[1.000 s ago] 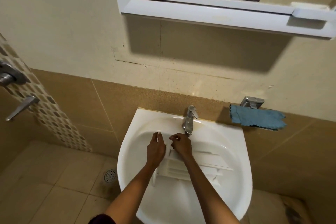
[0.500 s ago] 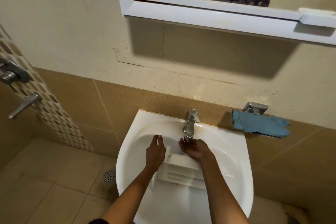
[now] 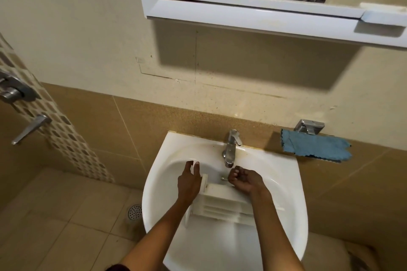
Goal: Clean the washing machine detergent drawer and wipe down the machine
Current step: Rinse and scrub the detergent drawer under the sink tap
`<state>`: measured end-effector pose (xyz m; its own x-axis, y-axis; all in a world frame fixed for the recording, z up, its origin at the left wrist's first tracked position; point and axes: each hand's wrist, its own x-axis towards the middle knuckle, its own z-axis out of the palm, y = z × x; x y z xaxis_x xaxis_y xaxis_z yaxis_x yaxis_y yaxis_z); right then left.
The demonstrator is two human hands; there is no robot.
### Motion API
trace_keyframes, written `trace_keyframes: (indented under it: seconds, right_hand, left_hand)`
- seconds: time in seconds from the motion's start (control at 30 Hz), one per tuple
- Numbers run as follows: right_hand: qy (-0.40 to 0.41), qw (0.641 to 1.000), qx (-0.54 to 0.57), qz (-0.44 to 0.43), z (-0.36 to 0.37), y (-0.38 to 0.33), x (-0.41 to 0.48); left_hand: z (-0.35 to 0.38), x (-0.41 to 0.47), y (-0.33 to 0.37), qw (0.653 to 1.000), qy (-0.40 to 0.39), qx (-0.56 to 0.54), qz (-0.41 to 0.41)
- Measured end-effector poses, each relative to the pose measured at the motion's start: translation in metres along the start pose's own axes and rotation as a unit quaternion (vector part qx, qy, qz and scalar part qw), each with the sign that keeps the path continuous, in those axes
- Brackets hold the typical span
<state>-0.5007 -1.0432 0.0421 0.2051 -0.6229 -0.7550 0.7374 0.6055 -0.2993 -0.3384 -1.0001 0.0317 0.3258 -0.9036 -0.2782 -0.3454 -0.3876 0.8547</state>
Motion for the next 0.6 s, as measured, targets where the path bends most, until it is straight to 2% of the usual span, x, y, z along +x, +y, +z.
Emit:
trace_keyframes:
  seconds: [0.07, 0.17, 0.23, 0.27, 0.33, 0.4, 0.5, 0.6]
  right_hand:
    - [-0.018, 1.0, -0.021, -0.004, -0.001, 0.0, -0.014]
    - [-0.021, 0.991, -0.125, -0.044, 0.011, 0.016, -0.03]
    - [-0.012, 0.959, -0.256, -0.118, 0.021, 0.037, -0.034]
    - [-0.007, 0.921, -0.351, -0.169, 0.024, 0.05, -0.034]
    - [0.006, 0.817, -0.51, -0.268, 0.017, 0.073, -0.029]
    - [0.05, 0.741, -0.577, -0.341, 0.001, 0.081, -0.029]
    - [0.161, 0.618, -0.639, -0.428, -0.032, 0.068, -0.024]
    - [0.213, 0.551, -0.682, -0.432, -0.036, 0.065, -0.021]
  left_hand:
    - [-0.001, -0.004, -0.002, 1.0, 0.012, 0.002, 0.019]
    - [-0.001, -0.014, -0.006, 0.998, 0.03, 0.006, 0.063]
    - [0.0, -0.017, -0.008, 0.996, 0.04, 0.007, 0.085]
    - [-0.001, -0.018, -0.009, 0.995, 0.045, 0.004, 0.092]
    - [0.0, -0.021, -0.01, 0.993, 0.056, -0.002, 0.103]
    - [-0.001, -0.025, -0.009, 0.991, 0.06, -0.006, 0.117]
    - [-0.001, -0.027, -0.01, 0.99, 0.06, -0.011, 0.124]
    - [-0.001, -0.025, -0.009, 0.99, 0.059, 0.001, 0.128]
